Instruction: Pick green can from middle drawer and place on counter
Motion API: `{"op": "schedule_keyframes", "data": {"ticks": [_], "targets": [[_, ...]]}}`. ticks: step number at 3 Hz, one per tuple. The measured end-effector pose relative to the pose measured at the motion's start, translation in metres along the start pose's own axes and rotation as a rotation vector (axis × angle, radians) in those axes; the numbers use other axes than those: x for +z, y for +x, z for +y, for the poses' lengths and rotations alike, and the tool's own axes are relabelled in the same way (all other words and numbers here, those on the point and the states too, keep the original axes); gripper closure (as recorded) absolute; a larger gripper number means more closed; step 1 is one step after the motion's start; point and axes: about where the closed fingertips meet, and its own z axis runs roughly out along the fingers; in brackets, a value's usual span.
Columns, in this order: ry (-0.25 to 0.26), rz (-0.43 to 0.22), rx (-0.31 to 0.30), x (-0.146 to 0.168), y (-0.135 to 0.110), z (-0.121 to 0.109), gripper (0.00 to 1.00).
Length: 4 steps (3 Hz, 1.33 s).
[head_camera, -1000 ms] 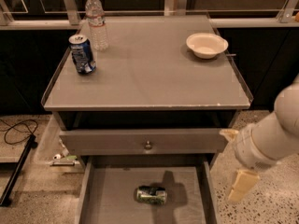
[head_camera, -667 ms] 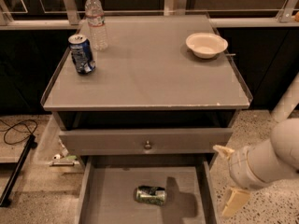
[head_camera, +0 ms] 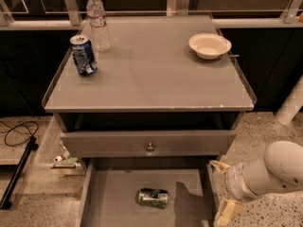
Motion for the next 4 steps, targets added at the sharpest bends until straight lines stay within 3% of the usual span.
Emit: {"op": "schedule_keyframes", "data": {"ticks": [1,2,3,4], "targets": [[0.0,0.0,0.0,0.0,0.0,0.0,0.0],[-0.024,-0.057,0.036,0.03,-0.003,-0.003,0.0],[-0.033,-0.145,0.068,0.078,-0.007,-0.009,0.0],[-0.007,-0.25,0.086,0.114,-0.016,-0.014,0.0]]}}
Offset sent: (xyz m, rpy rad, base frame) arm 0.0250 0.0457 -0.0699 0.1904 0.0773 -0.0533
